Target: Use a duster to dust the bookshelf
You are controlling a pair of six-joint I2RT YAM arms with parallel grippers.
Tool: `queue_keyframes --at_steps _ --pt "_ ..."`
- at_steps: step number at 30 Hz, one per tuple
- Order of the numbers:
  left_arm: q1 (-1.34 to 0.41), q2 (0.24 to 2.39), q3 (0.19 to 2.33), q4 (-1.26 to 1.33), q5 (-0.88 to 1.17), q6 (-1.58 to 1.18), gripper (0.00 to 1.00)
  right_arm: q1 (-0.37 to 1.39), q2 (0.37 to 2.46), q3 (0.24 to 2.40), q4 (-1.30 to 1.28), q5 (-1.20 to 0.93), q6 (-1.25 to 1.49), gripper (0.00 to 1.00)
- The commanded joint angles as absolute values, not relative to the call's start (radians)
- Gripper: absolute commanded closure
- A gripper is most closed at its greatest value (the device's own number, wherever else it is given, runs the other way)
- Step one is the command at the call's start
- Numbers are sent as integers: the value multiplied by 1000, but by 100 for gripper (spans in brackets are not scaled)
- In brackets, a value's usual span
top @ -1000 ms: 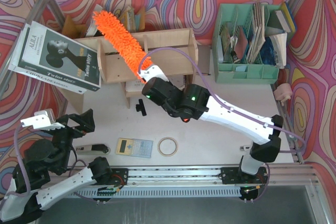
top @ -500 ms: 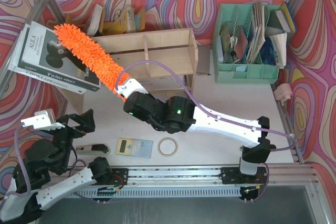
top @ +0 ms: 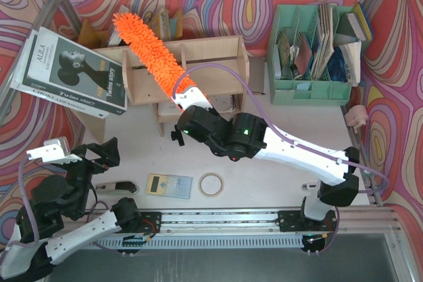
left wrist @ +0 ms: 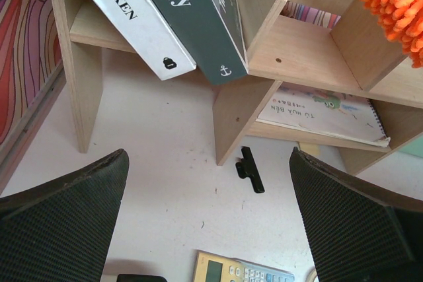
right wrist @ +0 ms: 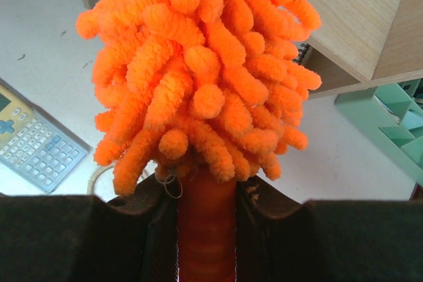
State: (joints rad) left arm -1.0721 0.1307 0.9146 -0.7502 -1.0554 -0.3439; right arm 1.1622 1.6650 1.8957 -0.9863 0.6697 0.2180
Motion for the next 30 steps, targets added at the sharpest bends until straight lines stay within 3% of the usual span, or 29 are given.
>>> queue_keyframes --at_steps 1,7,23,30 --pt "-1075 143 908 -750 -1073 -345 2 1196 1679 1956 -933 648 226 100" --pt "-1075 150 905 -750 -1076 -344 1 1234 1742 2032 -917 655 201 100" --pt "-1075 178 906 -746 -1075 -341 2 1087 1591 1875 -1106 840 240 100" --pt "-1075 189 902 -740 -1074 -337 1 1103 1618 1933 -978 672 203 100"
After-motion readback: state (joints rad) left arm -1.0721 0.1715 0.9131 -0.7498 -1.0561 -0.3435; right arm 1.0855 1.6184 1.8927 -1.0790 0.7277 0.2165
